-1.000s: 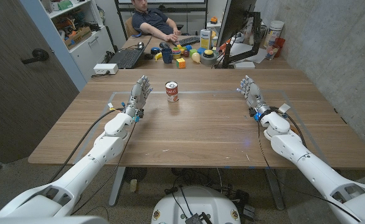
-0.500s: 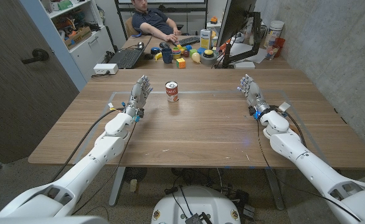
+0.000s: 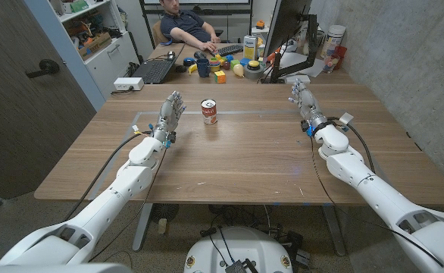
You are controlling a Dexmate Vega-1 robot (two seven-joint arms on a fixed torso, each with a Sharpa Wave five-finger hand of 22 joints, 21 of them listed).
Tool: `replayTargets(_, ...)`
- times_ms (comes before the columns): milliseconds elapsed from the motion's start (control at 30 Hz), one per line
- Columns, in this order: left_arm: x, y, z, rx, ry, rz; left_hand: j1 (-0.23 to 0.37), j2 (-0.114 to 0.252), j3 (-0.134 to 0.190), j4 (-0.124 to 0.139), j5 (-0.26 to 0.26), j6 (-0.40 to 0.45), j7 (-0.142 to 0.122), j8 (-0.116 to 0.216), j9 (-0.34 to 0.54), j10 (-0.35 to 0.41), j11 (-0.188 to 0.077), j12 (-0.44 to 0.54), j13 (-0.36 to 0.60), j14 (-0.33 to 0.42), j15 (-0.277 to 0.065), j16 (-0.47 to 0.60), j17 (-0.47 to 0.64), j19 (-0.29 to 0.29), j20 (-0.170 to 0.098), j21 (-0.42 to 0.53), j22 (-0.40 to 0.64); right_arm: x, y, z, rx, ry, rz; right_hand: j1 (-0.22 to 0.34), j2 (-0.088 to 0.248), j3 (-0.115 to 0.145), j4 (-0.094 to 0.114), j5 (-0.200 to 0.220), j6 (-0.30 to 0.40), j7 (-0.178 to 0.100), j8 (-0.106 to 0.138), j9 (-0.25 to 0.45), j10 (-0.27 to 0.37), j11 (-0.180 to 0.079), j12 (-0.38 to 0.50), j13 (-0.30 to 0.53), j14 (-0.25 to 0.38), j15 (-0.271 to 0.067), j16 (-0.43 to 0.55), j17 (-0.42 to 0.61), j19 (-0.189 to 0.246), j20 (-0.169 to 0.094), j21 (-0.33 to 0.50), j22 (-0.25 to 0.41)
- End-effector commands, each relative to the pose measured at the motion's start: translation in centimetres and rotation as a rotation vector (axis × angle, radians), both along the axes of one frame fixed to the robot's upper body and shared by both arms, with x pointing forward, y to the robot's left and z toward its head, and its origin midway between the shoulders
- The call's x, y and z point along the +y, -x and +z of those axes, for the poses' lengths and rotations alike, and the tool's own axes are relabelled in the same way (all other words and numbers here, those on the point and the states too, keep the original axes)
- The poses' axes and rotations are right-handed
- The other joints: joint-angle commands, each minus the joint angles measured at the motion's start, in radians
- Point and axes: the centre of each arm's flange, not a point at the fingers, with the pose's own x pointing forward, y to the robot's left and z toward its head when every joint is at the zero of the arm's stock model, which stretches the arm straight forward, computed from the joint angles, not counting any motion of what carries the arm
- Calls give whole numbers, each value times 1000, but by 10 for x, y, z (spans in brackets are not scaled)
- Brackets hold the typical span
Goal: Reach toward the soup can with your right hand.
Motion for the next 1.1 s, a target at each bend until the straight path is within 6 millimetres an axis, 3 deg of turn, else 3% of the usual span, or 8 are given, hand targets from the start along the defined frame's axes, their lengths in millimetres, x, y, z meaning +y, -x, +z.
replayTargets(33,1,2,-3,-1,7,3,0,131,6,0,3,-111,-4,6,3,-102,-1,6,4,-64,1,5,2,-5,-12,4,3,24,1,40,-83,104,-37,5,-10,-2,-7,0,0,-10,4,2,7,2,3,3,8,8,-3,0,-1,15,-4,0)
replayTargets(667,7,7,-10,-1,19,4,0,131,6,-1,3,-110,-4,6,3,-101,-1,5,4,-63,2,5,2,-4,-13,5,3,86,1,85,-198,300,-71,17,-30,-14,-21,-3,7,-24,2,2,6,-3,-2,3,10,9,-12,0,-1,39,-24,-1)
replayTargets(1100,11,12,-14,-2,30,9,0,131,6,-1,3,-109,-3,6,3,-100,-1,5,4,-63,4,5,2,-5,-12,4,3,131,0,100,-274,457,-137,31,-35,-17,-30,-3,17,-30,4,2,11,-5,-2,3,14,9,-16,0,-1,43,-37,-2)
